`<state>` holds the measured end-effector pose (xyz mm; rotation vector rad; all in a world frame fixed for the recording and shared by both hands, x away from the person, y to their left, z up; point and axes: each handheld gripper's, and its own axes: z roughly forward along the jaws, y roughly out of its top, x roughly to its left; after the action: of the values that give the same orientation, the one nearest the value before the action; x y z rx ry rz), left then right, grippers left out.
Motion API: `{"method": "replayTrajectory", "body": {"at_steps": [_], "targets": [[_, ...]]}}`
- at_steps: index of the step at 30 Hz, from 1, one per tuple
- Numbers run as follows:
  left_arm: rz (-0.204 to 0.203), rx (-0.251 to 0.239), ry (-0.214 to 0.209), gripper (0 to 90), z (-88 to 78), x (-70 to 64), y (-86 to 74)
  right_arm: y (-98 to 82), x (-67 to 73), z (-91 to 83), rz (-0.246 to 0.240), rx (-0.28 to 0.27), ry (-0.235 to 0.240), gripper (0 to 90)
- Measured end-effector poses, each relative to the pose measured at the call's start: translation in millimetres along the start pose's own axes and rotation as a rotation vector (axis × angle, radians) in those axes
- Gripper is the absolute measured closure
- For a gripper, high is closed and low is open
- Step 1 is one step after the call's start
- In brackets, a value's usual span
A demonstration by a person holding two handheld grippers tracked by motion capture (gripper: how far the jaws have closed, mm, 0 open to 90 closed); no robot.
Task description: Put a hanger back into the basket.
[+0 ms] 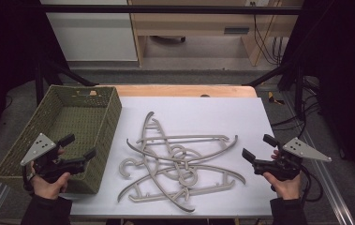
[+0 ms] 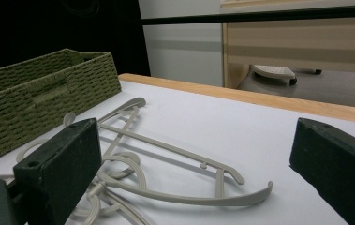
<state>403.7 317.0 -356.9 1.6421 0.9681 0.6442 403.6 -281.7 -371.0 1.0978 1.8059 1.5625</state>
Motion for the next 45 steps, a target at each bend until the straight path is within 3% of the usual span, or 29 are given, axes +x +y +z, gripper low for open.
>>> {"method": "replayTrajectory", "body": {"at_steps": [8, 19, 32, 45], "targets": [[0.012, 0.016, -0.008, 5.5, 2.6, -2.9, 1.2, 0.9, -2.7, -3.4, 0.000, -0.005, -0.002, 2.6], [0.060, 0.024, -0.041, 5.6, 6.1, -13.1, 13.2, 0.9, 3.3, 2.0, -0.018, 0.018, 0.011, 2.4], [0.130, 0.085, -0.118, 6.0, 27.5, -44.0, 22.0, 1.6, 7.4, 5.0, -0.016, 0.022, 0.020, 2.2], [0.194, 0.150, -0.193, 6.2, 60.3, -73.5, 30.4, 0.3, 7.8, 6.8, -0.018, 0.025, 0.024, 2.0]]}}
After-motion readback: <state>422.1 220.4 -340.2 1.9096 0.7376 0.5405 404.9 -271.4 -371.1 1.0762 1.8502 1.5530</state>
